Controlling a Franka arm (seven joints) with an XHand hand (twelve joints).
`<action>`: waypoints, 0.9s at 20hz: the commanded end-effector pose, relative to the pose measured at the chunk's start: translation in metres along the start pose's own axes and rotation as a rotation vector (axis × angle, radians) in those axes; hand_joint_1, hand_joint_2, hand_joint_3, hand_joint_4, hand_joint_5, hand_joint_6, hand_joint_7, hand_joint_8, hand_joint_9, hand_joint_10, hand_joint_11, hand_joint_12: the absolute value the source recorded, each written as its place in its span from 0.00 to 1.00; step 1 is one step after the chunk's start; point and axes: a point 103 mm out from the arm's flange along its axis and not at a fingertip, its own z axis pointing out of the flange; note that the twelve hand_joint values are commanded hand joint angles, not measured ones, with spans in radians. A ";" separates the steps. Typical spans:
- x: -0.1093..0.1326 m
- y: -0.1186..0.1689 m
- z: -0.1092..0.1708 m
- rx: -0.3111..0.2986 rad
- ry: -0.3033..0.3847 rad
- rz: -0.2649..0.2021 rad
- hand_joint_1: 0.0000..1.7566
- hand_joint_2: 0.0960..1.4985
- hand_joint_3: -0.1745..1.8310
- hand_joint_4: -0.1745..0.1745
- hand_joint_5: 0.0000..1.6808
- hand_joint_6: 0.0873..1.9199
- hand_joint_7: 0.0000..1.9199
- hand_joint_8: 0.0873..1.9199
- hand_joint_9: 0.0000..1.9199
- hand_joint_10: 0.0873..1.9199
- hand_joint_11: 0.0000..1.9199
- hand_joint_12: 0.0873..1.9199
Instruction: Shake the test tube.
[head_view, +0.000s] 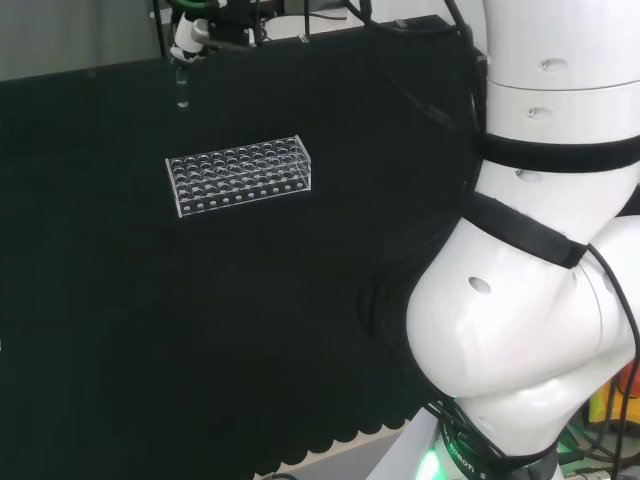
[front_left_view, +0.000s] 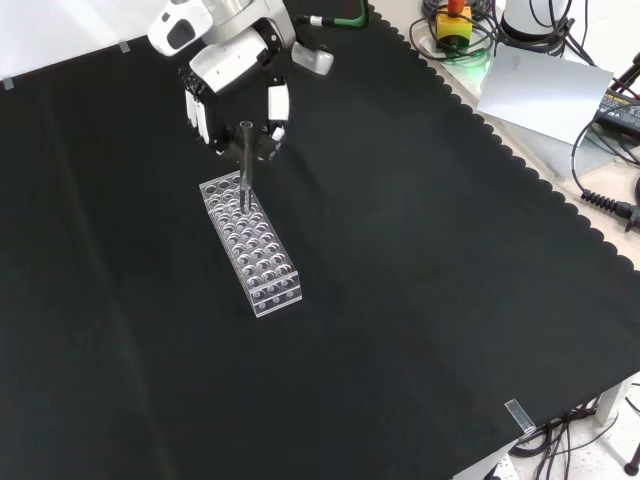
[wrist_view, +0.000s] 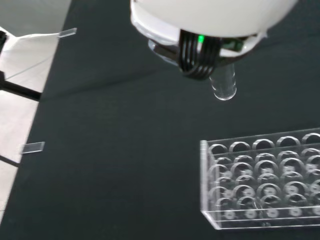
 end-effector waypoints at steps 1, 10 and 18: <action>-0.069 -0.009 -0.015 -0.025 -0.056 0.129 0.81 0.36 0.45 0.00 0.73 0.35 0.69 0.41 0.65 0.28 0.52 0.56; -0.203 -0.036 -0.055 -0.087 -0.142 0.424 0.81 0.36 0.46 0.00 0.73 0.35 0.69 0.41 0.65 0.28 0.52 0.56; -0.238 -0.051 -0.069 -0.115 -0.146 0.499 0.81 0.36 0.46 0.00 0.73 0.35 0.69 0.41 0.65 0.28 0.52 0.56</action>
